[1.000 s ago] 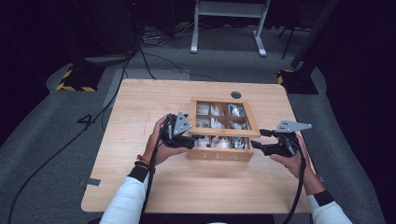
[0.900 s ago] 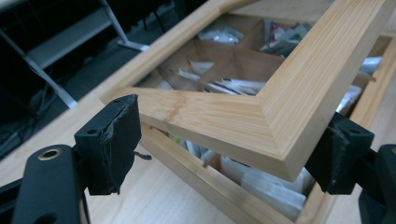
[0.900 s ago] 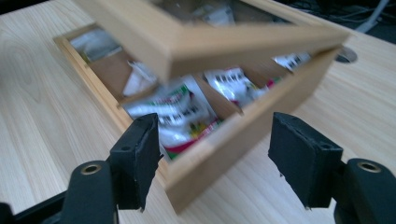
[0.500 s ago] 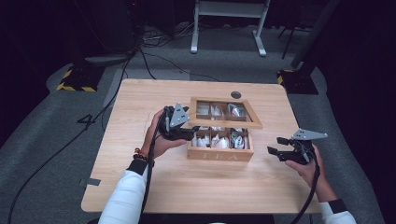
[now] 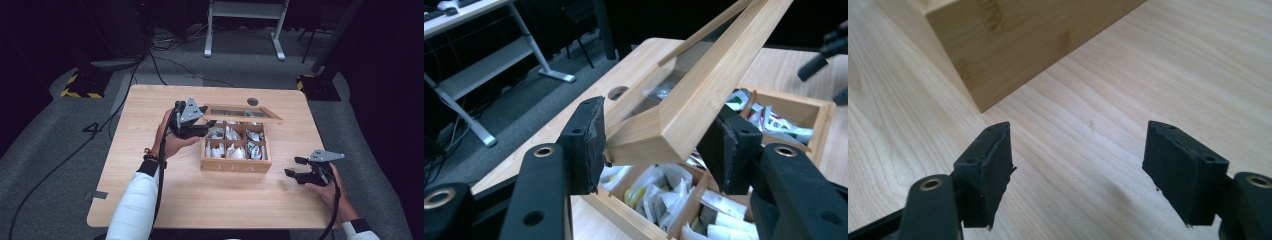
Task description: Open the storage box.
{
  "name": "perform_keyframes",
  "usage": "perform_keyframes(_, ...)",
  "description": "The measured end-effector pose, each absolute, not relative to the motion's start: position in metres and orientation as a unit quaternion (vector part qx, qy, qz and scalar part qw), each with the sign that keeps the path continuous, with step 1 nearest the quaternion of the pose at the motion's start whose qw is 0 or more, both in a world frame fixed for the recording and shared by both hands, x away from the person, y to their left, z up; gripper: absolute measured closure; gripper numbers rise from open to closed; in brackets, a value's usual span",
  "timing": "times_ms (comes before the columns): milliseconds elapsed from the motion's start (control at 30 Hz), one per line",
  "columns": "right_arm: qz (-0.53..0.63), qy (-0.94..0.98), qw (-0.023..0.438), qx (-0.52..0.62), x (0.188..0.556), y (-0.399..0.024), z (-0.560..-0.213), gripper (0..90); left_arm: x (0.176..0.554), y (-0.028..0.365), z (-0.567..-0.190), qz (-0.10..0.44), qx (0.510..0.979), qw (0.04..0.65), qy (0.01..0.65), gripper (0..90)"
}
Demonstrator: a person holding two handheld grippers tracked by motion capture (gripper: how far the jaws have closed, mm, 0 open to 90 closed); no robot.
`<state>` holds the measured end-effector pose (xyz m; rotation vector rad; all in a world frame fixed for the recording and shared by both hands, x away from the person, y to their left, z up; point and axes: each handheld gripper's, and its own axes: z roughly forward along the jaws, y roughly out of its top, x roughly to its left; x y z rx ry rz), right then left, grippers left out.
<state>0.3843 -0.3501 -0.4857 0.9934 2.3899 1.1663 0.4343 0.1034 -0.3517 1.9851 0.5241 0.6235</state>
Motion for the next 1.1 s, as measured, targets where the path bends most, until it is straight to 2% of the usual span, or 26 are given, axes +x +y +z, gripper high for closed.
perform_keyframes(367, 0.405, 0.837, 0.139, 0.339, 0.383, -0.347, -0.491, 27.6, 0.446, 0.104, -0.341, 0.253, 0.811, 0.484, 0.210, 49.6)
perform_keyframes(1100, 0.374, 0.850, 0.153, 0.337, 0.386, -0.335, -0.503, 21.9, 0.483, 0.103, -0.317, 0.256, 0.779, 0.517, 0.246, 51.3)
